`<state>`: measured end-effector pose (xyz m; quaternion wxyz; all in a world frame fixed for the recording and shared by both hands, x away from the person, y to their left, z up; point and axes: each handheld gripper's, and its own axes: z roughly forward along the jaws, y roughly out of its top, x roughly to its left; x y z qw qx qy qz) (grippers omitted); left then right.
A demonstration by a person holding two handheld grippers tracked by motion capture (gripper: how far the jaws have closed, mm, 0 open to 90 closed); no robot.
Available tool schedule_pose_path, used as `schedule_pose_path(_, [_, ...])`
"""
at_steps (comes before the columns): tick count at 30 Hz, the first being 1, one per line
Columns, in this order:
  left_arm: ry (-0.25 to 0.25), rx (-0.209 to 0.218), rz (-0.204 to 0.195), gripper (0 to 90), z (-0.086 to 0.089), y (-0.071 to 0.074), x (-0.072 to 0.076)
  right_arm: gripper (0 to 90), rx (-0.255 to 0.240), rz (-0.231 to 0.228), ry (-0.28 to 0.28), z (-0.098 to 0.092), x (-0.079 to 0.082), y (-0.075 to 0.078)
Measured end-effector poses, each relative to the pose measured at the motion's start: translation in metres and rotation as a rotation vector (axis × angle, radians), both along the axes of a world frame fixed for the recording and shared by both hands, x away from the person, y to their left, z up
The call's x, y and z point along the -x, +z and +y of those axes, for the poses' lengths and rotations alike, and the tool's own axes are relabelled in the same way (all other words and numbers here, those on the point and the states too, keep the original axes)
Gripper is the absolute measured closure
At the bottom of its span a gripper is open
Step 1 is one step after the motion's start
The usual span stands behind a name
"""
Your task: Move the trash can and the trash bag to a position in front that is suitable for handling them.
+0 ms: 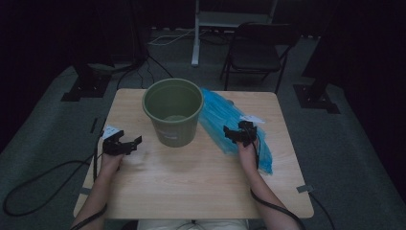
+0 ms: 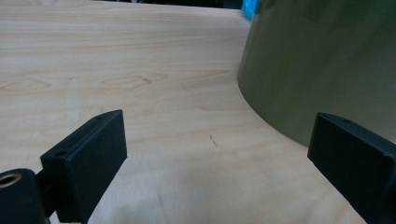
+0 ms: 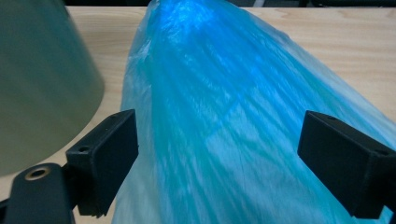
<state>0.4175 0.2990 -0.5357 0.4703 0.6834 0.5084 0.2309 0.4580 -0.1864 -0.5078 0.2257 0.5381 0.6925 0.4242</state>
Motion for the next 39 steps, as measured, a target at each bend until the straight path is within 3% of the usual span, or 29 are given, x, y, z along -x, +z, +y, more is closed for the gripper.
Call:
schedule_pose_path(2, [0.022,0.023,-0.001,5.2,-0.003,0.001,-0.009,11.8,-0.014,0.011,-0.002,0.01,-0.014,0.001])
schedule_pose_path(8, [0.052,-0.018,0.003,5.2,-0.016,0.005,-0.035,11.8,0.013,0.036,-0.001,0.032,-0.039,0.002])
schedule_pose_path(10, [0.053,0.004,-0.006,5.2,-0.018,0.01,-0.041,11.8,-0.001,0.054,0.004,0.039,-0.049,0.004])
schedule_pose_path(12, [0.052,0.0,-0.028,5.2,-0.023,0.018,-0.049,11.8,-0.023,0.045,0.011,0.05,-0.06,0.01])
schedule_pose_path(16, [0.039,-0.022,-0.037,5.1,-0.028,0.024,-0.056,11.8,-0.026,0.025,0.029,0.059,-0.068,0.016])
schedule_pose_path(18, [0.041,-0.048,-0.049,5.1,-0.033,0.028,-0.057,11.8,-0.042,0.02,0.037,0.063,-0.071,0.018])
schedule_pose_path(21, [0.038,-0.038,-0.054,5.1,-0.033,0.032,-0.058,11.8,-0.079,0.028,0.06,0.069,-0.076,0.02])
schedule_pose_path(23, [0.031,-0.048,-0.054,5.1,-0.034,0.034,-0.058,11.8,-0.063,0.034,0.072,0.071,-0.077,0.019])
schedule_pose_path(24, [0.028,-0.049,-0.055,5.1,-0.034,0.035,-0.057,11.8,-0.069,0.022,0.103,0.076,-0.076,0.019])
schedule_pose_path(27, [0.029,-0.055,-0.05,5.2,-0.036,0.036,-0.057,13.5,-0.061,0.015,0.107,0.079,-0.075,0.02])
schedule_pose_path(32, [0.039,-0.08,-0.063,5.2,-0.04,0.037,-0.051,14.2,-0.091,0.036,0.146,0.075,-0.075,0.018])
schedule_pose_path(39, [0.022,-0.048,-0.039,5.3,-0.042,0.036,-0.041,15.6,-0.062,0.04,0.177,0.071,-0.067,0.022])
